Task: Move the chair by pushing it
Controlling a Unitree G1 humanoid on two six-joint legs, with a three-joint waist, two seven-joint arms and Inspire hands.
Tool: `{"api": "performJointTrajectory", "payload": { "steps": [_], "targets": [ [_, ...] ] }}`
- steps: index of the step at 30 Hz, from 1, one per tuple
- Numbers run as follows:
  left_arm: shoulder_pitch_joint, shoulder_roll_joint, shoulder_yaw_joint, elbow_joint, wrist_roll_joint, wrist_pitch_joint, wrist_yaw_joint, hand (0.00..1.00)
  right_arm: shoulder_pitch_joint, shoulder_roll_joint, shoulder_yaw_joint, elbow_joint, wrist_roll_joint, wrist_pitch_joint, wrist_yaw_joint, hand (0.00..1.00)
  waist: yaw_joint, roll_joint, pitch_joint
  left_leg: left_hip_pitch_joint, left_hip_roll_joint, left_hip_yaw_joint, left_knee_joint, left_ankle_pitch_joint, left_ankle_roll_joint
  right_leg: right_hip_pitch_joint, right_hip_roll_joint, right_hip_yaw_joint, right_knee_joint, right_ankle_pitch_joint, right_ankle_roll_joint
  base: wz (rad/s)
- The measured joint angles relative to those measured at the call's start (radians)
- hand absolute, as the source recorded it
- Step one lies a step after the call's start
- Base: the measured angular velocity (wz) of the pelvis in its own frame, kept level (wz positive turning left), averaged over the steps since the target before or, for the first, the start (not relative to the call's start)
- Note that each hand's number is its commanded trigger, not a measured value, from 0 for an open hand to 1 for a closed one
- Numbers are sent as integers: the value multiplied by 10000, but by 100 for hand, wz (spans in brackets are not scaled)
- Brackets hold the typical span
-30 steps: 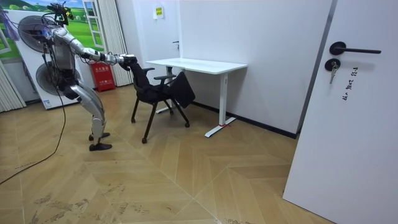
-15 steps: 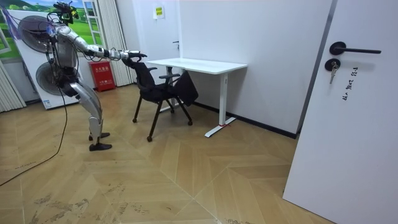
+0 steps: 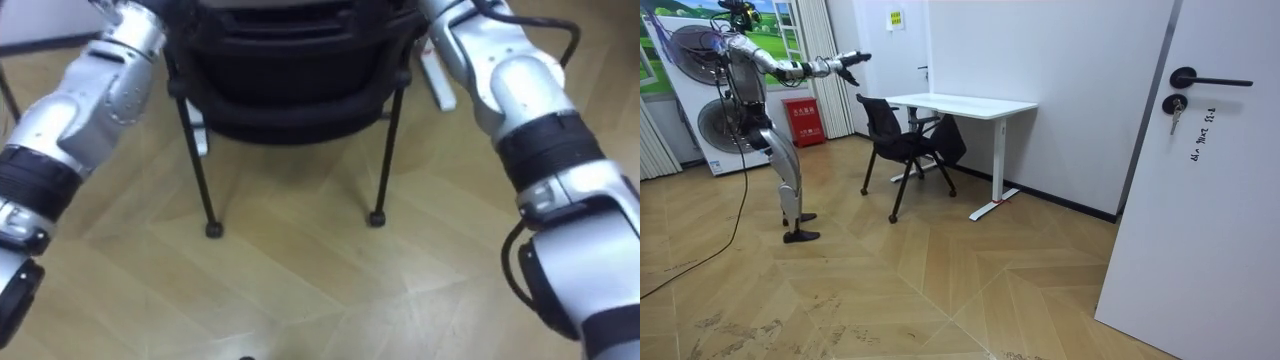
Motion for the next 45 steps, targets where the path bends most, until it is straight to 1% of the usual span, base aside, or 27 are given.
{"api": "performJointTrajectory", "payload": {
  "steps": [2, 3, 4, 5, 6, 7, 9, 10, 11, 15, 18, 20, 21, 23, 25, 29, 30, 33, 34, 35, 36, 38, 39, 41, 42, 44, 45],
  "targets": [
    [3, 779, 272, -493, -258, -10, 287, 0, 37, -384, -99, -669, 544, -13, 4, 0, -137, 20, -24, 716, -33, 133, -421, 65, 43, 608, 22, 93, -326, 81, 56, -15],
    [9, 990, 304, -585, -357, -8, 369, 0, 55, -519, -151, -886, 641, -12, 3, 0, -169, 21, -28, 883, -41, 162, -520, 65, 44, 732, 22, 114, -367, 84, 64, -12],
    [31, 1401, 378, -764, -645, -11, 466, 0, 78, -875, -230, -1317, 965, -21, -13, 0, -179, 12, -37, 1168, -39, 275, -654, 67, 48, 981, 48, 185, -502, 97, 86, -15],
    [143, 1667, 668, -1006, -943, -13, 512, 0, 95, -1175, -395, -1697, 1368, -22, -17, 0, -182, 11, -62, 1394, -37, 351, -751, 67, 48, 1181, 70, 248, -597, 104, 100, -15],
    [236, 1762, 804, -1142, -1109, 6, 566, 0, 132, -1309, -504, -1865, 1597, -29, -35, 0, -182, 32, -97, 1465, -32, 356, -789, 67, 48, 1252, 93, 279, -662, 118, 122, -7],
    [443, 1995, 1008, -1457, -1444, 13, 735, 0, 311, -1622, -816, -2296, 2086, -33, -141, 0, -268, 59, -214, 1529, -33, 329, -846, 67, 48, 1353, 112, 283, -788, 146, 148, 0],
    [927, 2456, 1428, -2091, -1518, -12, 945, 0, 726, -2171, -1386, -2937, 2444, -110, -451, 0, -268, 81, -245, 1710, -40, 329, -953, 73, 58, 1531, 134, 305, -887, 159, 159, 0],
    [1461, 2750, 1835, -2530, -1516, -38, 1165, 0, 1002, -2393, -1791, -3240, 2537, -137, -640, 0, -350, 101, -276, 1833, -52, 330, -1082, 81, 69, 1660, 136, 279, -980, 163, 168, 7],
    [2006, 2838, 2313, -2860, -1514, -34, 1391, 0, 1245, -2537, -2227, -3450, 2575, -131, -868, 0, -459, 114, -278, 1949, -96, 264, -1178, 119, 75, 1786, 116, 233, -1019, 144, 199, 11],
    [2906, 2969, 3459, -3027, -1511, -160, 1682, 0, 2053, -2715, -3809, -4024, 2797, -225, -1613, 0, -558, 220, -319, 1946, -126, 190, -1220, 132, 88, 1855, 135, 241, -1193, 152, 236, 7],
    [3797, 3067, 4745, -3096, -1508, -250, 2348, 0, 2731, -2753, -4940, -4534, 3473, -515, -2482, 0, -665, 363, -353, 1967, -139, 177, -1282, 132, 89, 1927, 157, 245, -1365, 197, 273, 0],
    [4907, 3191, 5855, -3274, -1530, -360, 3040, 0, 3673, -3098, -6065, -4739, 4277, -690, -3244, 0, -818, 433, -349, 1981, -162, 125, -1305, 129, 92, 2011, 151, 204, -1484, 208, 290, 6],
    [5241, 3191, 6146, -3348, -1572, -372, 3181, 0, 3951, -3150, -6413, -4763, 4501, -738, -3379, 0, -865, 448, -340, 2020, -165, 120, -1350, 130, 92, 2048, 151, 186, -1516, 210, 295, 8],
    [6896, 3181, 7308, -3835, -1929, -397, 3623, 0, 5151, -3168, -7856, -4846, 5388, -923, -3934, 0, -999, 460, -334, 2234, -180, 126, -1619, 131, 94, 2146, 149, 200, -1533, 164, 363, 0],
    [7961, 3137, 7966, -3919, -2201, -445, 3984, 0, 6024, -3167, -8765, -4872, 6424, -931, -4379, 0, -1061, 488, -318, 2372, -186, 159, -1734, 130, 93, 2211, 155, 278, -1541, 128, 410, -6],
    [9437, 2594, 9366, -4100, -2712, -669, 4629, 0, 7746, -3154, -10672, -4815, 8553, -1111, -5133, 0, -1062, 597, -251, 2449, -207, 262, -1910, 129, 95, 2239, 152, 372, -1657, 81, 425, -5],
    [9622, 2561, 9537, -4100, -2866, -703, 4759, 0, 7999, -3150, -10906, -4741, 8875, -1162, -5258, 0, -1066, 617, -247, 2448, -206, 259, -1910, 127, 96, 2254, 164, 385, -1693, 81, 424, 0],
    [10626, 2363, 10235, -4167, -4224, -814, 5139, 0, 9312, -2943, -12051, -4512, 10566, -1208, -5788, 0, -1122, 706, -313, 2476, -218, 231, -2000, 124, 95, 2367, 185, 382, -1836, 73, 431, 1],
    [11075, 1951, 10516, -4415, -4864, -843, 5355, 0, 10016, -2667, -12531, -4525, 11194, -1275, -6005, 0, -1121, 775, -377, 2491, -227, 239, -2067, 124, 96, 2339, 188, 422, -1841, 61, 447, 0],
    [11434, 1458, 10762, -4584, -5443, -900, 5655, 0, 10627, -2196, -12991, -4525, 11798, -1333, -6222, 0, -1108, 799, -395, 2526, -244, 245, -2072, 124, 96, 2357, 173, 437, -1818, 16, 458, 0],
    [11577, 1245, 10833, -4589, -5746, -927, 5817, 0, 10878, -1919, -13165, -4502, 12106, -1343, -6355, 0, -1077, 808, -396, 2552, -251, 249, -2082, 124, 97, 2366, 164, 442, -1792, -11, 456, 0],
    [12167, 162, 10835, -4582, -7343, -1021, 6151, 0, 11839, -591, -13327, -4388, 13619, -1427, -6708, 0, -954, 775, -379, 2622, -279, 279, -2118, 117, 103, 2346, 139, 516, -1623, -155, 460, 0],
    [12359, -172, 10809, -4577, -7801, -1041, 6154, 0, 12133, -165, -13306, -4295, 13970, -1440, -6683, 0, -947, 778, -378, 2633, -280, 279, -2118, 108, 108, 2339, 143, 568, -1597, -197, 459, 0],
    [12787, -1462, 10594, -4118, -9436, -1129, 5993, 0, 13044, 1302, -12816, -3191, 15997, -1473, -6319, 0, -824, 749, -371, 2627, -279, 276, -2162, 65, 107, 2184, 131, 644, -1381, -349, 447, 0],
    [12889, -1706, 10478, -3794, -9833, -1137, 5877, 0, 13214, 1644, -12707, -2859, 16594, -1440, -6177, 0, -782, 755, -374, 2629, -280, 269, -2162, 63, 105, 2174, 127, 646, -1298, -365, 439, 0],
    [13296, -2416, 10009, -2278, -11018, -1142, 5260, 0, 13639, 2869, -12407, -1054, 18613, -1398, -5532, 0, -748, 755, -382, 2617, -276, 42, -2135, -4, 80, 2247, 108, 511, -1338, -444, 423, 16],
    [13412, -2529, 9857, -1876, -11304, -1142, 5108, 0, 13674, 3069, -12316, -366, 19088, -1395, -5316, 0, -764, 734, -396, 2630, -275, 5, -2133, -8, 74, 2293, 90, 470, -1360, -450, 419, 24]
  ]
}}
